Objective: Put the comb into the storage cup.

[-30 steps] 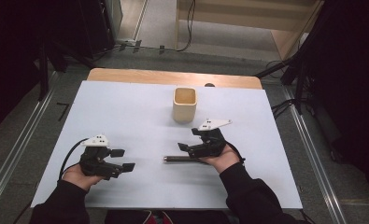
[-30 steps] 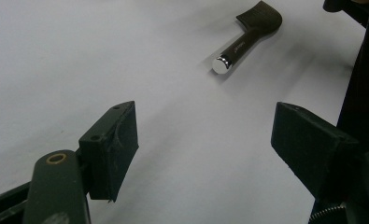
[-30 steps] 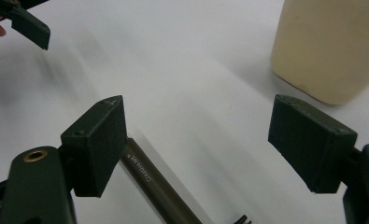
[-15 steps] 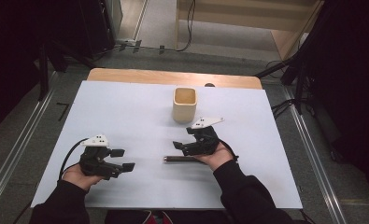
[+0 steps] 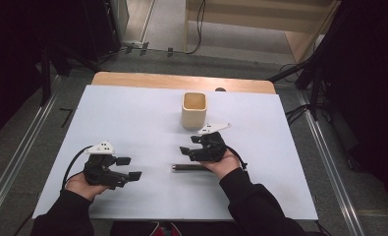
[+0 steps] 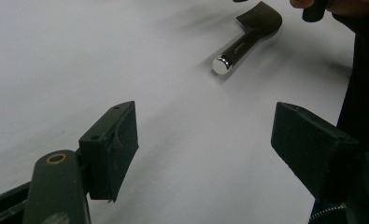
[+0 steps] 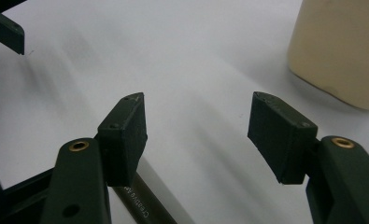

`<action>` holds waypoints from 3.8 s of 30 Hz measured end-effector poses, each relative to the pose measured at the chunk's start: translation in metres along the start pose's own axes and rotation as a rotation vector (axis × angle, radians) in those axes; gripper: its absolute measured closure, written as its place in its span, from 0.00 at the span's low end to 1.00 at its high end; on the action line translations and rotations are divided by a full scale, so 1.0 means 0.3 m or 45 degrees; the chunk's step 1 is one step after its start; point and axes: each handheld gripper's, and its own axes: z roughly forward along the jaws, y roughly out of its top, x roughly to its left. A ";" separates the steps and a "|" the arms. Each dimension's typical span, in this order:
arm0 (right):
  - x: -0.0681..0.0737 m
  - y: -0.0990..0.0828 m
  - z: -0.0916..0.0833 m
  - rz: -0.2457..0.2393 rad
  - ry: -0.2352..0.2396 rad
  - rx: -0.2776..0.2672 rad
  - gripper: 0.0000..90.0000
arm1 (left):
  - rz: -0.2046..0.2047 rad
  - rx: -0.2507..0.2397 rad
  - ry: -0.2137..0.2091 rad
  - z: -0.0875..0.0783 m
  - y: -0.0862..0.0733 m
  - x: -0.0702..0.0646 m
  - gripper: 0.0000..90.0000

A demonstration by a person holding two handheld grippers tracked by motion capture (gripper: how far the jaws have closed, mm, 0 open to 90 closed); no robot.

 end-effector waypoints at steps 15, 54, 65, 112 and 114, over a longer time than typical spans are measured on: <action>0.014 -0.016 0.037 0.066 0.053 0.063 0.88 | 0.002 -0.001 0.004 -0.001 0.000 0.000 0.26; 0.096 -0.110 0.081 0.032 0.160 0.257 0.98 | -0.002 -0.007 0.003 -0.003 0.000 0.001 0.26; 0.107 -0.135 0.048 0.028 0.174 0.291 0.98 | -0.004 -0.011 0.000 -0.003 0.000 0.002 0.26; 0.034 -0.223 -0.100 -0.014 0.086 0.325 0.98 | 0.001 -0.017 0.001 -0.003 0.006 0.003 0.26; 0.027 -0.224 -0.104 -0.008 0.083 0.327 0.98 | 0.000 -0.022 -0.002 -0.001 0.006 0.004 0.26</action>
